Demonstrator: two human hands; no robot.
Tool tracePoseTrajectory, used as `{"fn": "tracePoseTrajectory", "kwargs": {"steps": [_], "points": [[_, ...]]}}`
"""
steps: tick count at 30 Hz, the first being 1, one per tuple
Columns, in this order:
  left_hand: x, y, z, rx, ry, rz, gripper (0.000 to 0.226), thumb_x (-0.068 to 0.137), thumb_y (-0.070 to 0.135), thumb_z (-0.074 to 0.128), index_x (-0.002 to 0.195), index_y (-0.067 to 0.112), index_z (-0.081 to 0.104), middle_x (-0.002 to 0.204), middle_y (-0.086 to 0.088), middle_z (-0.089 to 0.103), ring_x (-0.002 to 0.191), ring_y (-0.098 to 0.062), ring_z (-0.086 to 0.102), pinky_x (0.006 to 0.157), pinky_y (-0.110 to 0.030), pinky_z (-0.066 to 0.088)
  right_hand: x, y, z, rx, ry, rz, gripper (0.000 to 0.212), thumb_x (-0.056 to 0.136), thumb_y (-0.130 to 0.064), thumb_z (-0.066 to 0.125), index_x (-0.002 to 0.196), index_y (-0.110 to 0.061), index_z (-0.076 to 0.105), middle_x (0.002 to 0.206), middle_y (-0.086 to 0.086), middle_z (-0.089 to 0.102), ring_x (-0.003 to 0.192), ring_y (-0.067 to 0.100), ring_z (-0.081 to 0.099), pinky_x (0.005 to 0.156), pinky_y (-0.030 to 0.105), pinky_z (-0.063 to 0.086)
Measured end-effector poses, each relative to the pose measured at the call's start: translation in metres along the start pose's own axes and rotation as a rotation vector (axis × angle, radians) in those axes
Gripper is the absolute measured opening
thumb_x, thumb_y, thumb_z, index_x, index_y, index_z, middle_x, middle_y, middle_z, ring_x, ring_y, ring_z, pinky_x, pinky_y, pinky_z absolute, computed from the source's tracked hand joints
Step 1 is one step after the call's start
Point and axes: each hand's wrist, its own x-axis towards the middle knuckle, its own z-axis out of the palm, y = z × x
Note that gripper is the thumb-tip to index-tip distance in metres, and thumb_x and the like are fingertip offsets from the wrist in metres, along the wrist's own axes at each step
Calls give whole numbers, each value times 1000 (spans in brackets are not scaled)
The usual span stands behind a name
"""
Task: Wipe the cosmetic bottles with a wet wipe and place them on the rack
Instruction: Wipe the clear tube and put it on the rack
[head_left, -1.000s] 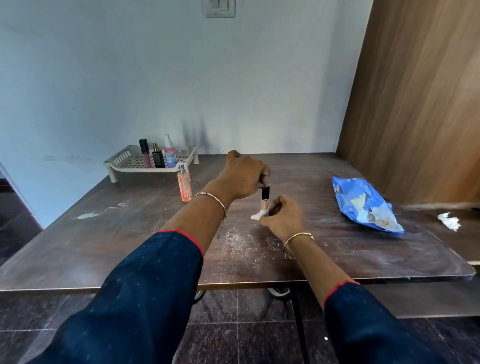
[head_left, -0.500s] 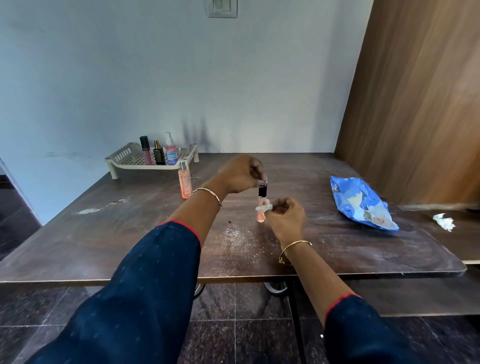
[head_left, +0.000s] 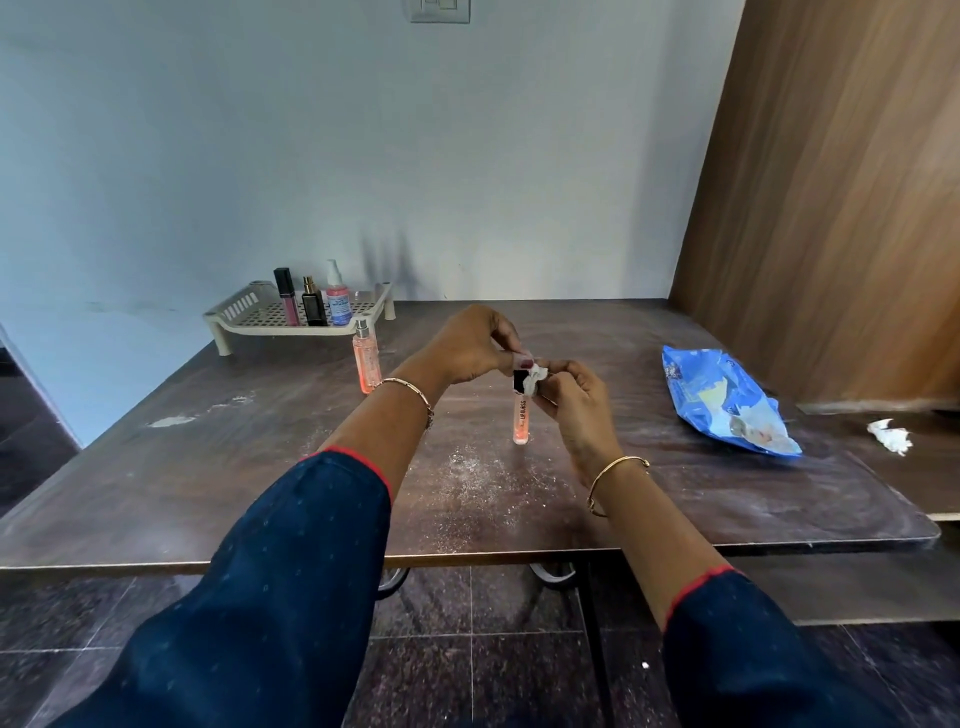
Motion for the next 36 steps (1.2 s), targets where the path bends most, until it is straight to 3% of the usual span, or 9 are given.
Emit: {"fn": "tracePoseTrajectory", "kwargs": {"steps": [4,8,13,19,22,24,28,36], "points": [[1,1,-4,7,-31,-10,15,72,3,78,84,-2,72,85,-15,73,67,-11,66,66,-10,53,0,3,-4,-106,-91,-53,7,93,-7,55,98,-8,60,95,9,68,90,13,64,80,19,53],[0,4,-7,18,-59,-30,18,71,1,78,86,-5,71,87,-18,72,77,-23,69,80,-25,57,6,4,2,-176,-57,-122,13,80,-1,69,85,-9,60,86,8,70,79,12,67,73,20,55],[-2,-1,-12,45,-40,-23,19,72,3,78,87,-5,71,89,-17,73,74,-17,68,68,-9,52,12,12,7,-222,-41,-133,19,74,2,75,76,-11,61,75,0,68,71,7,66,74,23,57],[-8,-7,-20,156,-61,48,17,79,3,73,95,0,74,100,-7,73,91,-8,66,88,-15,49,11,24,3,-269,-51,-75,22,71,4,76,75,-8,59,78,6,67,77,16,66,80,29,55],[-9,-4,-19,191,-76,78,18,80,-1,70,97,2,74,102,-5,73,95,-8,67,89,-14,49,7,25,-3,-316,-63,-64,20,71,2,77,78,-6,60,83,9,68,82,22,68,80,31,55],[-9,-2,-15,204,-59,89,17,79,-1,71,94,4,75,100,-3,74,92,-7,67,91,-21,51,6,24,-6,-309,-60,-78,20,71,4,76,76,-7,60,82,11,68,80,20,68,79,29,55],[-3,5,-6,257,-55,89,12,75,5,76,87,9,76,93,2,75,86,-4,68,90,-29,53,6,19,-9,-278,-52,-122,24,73,5,74,68,-12,58,73,2,65,63,-1,62,68,14,53],[7,12,-5,321,-86,81,11,74,7,77,84,11,77,89,2,76,84,-6,68,86,-29,55,15,2,-6,-212,-10,-241,5,80,2,68,79,2,64,70,5,65,63,5,59,62,15,50]]}}
